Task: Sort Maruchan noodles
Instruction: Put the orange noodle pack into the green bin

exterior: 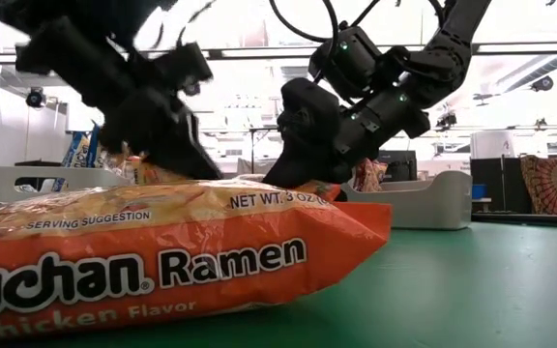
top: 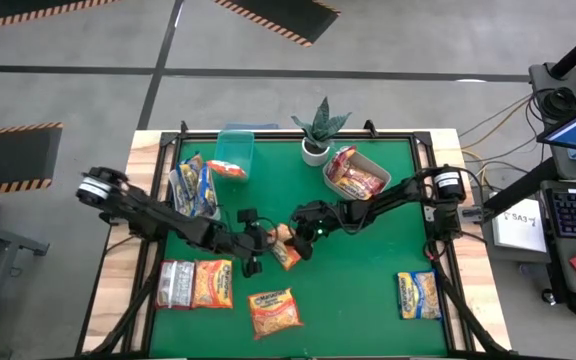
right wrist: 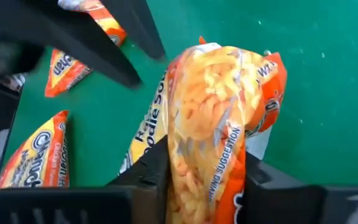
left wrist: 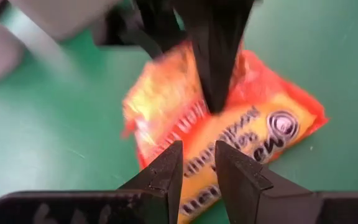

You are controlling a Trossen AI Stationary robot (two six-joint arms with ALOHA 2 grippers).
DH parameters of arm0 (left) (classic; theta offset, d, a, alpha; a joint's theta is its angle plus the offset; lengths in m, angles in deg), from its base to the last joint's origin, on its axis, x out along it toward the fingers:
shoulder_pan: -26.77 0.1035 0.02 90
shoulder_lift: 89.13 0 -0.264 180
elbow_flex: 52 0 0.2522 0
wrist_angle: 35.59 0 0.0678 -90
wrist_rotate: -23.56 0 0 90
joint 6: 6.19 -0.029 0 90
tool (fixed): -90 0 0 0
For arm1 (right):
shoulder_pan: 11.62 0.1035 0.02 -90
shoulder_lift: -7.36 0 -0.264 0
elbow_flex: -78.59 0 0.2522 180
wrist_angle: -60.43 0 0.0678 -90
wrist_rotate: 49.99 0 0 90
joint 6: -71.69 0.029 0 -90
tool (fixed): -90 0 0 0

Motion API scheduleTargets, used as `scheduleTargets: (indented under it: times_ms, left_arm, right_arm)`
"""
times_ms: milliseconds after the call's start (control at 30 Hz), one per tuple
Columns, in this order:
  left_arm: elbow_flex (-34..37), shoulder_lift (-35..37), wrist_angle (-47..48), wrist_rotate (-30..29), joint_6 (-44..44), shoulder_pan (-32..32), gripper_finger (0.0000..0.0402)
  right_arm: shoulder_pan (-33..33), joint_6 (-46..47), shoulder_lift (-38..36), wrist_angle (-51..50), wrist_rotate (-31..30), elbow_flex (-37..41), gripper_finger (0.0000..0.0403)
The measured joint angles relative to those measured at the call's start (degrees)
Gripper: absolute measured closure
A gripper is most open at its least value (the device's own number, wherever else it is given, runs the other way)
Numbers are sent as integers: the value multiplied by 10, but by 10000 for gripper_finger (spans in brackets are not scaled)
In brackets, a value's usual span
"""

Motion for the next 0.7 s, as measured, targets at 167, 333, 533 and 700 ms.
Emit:
scheduleTargets:
  times_ms: [167,333,533,700]
  left_arm:
    - [0,90,15,-4,-48,0,324]
    - [1,167,-10,-22,-82,1,324]
    - [11,214,-65,-46,-85,3,312]
    - [33,216,-160,-66,-100,9,274]
  right_arm:
    - [1,-51,-20,1,-6,3,331]
    - [14,-124,-62,10,-74,19,334]
    - [55,-233,-136,111,-207,88,334]
    - [90,-334,-187,244,-293,159,334]
